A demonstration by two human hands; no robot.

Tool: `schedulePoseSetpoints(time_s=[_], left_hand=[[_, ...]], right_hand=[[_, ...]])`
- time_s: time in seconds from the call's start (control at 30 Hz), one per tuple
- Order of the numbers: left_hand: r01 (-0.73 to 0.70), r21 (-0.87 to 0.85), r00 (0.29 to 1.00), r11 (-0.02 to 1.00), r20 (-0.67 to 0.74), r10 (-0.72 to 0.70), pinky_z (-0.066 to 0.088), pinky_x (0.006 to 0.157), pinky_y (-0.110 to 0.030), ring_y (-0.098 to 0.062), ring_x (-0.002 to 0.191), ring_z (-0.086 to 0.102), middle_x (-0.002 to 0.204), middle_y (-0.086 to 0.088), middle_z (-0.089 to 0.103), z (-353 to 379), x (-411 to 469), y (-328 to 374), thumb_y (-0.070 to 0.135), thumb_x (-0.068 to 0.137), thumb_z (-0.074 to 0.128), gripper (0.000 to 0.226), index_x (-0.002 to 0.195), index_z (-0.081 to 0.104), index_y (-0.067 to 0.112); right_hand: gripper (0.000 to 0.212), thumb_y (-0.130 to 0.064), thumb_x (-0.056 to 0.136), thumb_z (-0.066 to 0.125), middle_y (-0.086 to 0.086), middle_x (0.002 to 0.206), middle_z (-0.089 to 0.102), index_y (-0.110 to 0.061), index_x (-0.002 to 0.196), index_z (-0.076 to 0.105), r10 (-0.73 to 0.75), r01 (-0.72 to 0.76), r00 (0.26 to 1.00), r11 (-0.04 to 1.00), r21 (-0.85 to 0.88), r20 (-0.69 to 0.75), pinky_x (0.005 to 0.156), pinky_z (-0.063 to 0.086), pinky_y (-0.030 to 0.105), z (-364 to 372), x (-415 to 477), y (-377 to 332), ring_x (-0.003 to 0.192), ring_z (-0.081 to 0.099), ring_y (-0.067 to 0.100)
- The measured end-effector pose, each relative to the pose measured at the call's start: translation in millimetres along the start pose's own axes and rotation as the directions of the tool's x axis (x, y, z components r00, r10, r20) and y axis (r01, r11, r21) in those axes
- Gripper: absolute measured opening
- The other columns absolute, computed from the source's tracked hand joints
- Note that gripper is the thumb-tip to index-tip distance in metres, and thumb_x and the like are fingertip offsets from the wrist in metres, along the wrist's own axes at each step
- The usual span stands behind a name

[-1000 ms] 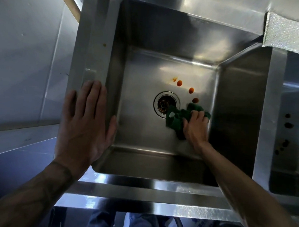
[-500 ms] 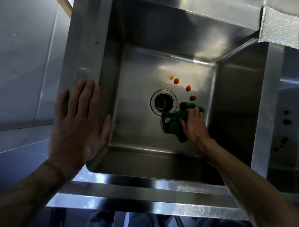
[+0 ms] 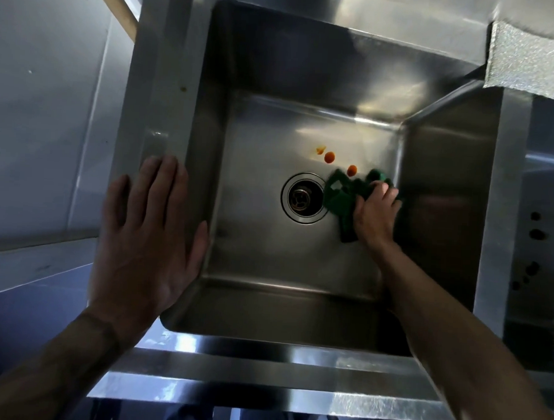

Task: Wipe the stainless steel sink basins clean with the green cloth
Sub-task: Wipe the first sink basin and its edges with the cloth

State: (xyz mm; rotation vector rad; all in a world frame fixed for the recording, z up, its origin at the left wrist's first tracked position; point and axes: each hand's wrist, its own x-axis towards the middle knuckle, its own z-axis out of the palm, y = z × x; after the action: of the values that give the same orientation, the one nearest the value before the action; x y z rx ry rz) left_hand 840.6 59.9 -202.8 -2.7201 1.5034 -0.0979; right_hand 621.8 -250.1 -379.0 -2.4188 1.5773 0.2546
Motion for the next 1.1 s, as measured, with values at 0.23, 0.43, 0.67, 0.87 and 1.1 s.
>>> schedulePoseSetpoints(time_s=[0.23, 0.43, 0.67, 0.87, 1.1], left_hand=[[0.008, -0.001, 1.0, 1.0, 0.022, -0.008, 0.023, 0.127, -0.058, -0.042, 0.155, 0.032, 0.165, -0.026, 0.035, 0.8, -0.1, -0.8, 0.042, 0.109, 0.041, 0.069, 0.16, 0.031, -0.004], [0.01, -0.005, 1.0, 1.0, 0.016, -0.01, 0.024, 0.126, -0.06, -0.043, 0.155, 0.033, 0.164, -0.027, 0.036, 0.8, 0.7, 0.0, 0.04, 0.108, 0.042, 0.068, 0.159, 0.033, -0.005], [0.012, -0.014, 1.0, 1.0, 0.021, -0.011, 0.023, 0.126, -0.059, -0.042, 0.155, 0.032, 0.164, -0.027, 0.036, -0.4, 0.3, 0.6, 0.041, 0.108, 0.043, 0.07, 0.159, 0.031, -0.004], [0.017, -0.014, 1.0, 1.0, 0.024, -0.016, 0.022, 0.127, -0.059, -0.042, 0.156, 0.031, 0.164, -0.026, 0.036, 1.3, 0.2, 0.7, 0.041, 0.108, 0.043, 0.07, 0.159, 0.032, -0.004], [0.012, -0.009, 1.0, 1.0, 0.027, -0.012, 0.024, 0.126, -0.059, -0.043, 0.155, 0.032, 0.164, -0.027, 0.036, -0.3, 0.2, -0.2, 0.042, 0.108, 0.044, 0.07, 0.158, 0.034, -0.005]], right_hand=[[0.034, -0.023, 0.099, 0.057, 0.016, 0.127, 0.042, -0.009, 0.128, 0.046, -0.343, 0.313, 0.928, 0.93, 0.193, 0.145, 0.092, 0.042, 0.038, 4.1, -42.6, -3.9, 0.106, 0.038, 0.024], [0.046, -0.028, 0.104, 0.05, 0.026, 0.143, 0.044, 0.0, 0.14, 0.045, 0.1, -0.1, 0.995, 0.994, 0.041, 0.005, 0.112, 0.028, 0.053, -1.3, 13.2, -17.7, 0.133, 0.037, 0.045], [0.04, -0.022, 0.099, 0.059, 0.021, 0.129, 0.043, -0.004, 0.132, 0.045, -0.314, 0.296, 0.942, 0.944, 0.143, 0.122, 0.099, 0.044, 0.048, -1.7, -19.8, 1.8, 0.109, 0.04, 0.03], [0.041, -0.028, 0.101, 0.056, 0.025, 0.137, 0.045, -0.002, 0.132, 0.048, 0.072, -0.065, 0.997, 0.974, 0.216, -0.026, 0.103, 0.038, 0.049, 0.1, 3.4, -41.3, 0.122, 0.041, 0.041], [0.042, -0.023, 0.1, 0.059, 0.025, 0.134, 0.045, -0.001, 0.133, 0.048, -0.086, 0.081, 0.996, 0.981, 0.176, 0.021, 0.106, 0.036, 0.047, -11.3, 20.0, -0.1, 0.12, 0.043, 0.041]])
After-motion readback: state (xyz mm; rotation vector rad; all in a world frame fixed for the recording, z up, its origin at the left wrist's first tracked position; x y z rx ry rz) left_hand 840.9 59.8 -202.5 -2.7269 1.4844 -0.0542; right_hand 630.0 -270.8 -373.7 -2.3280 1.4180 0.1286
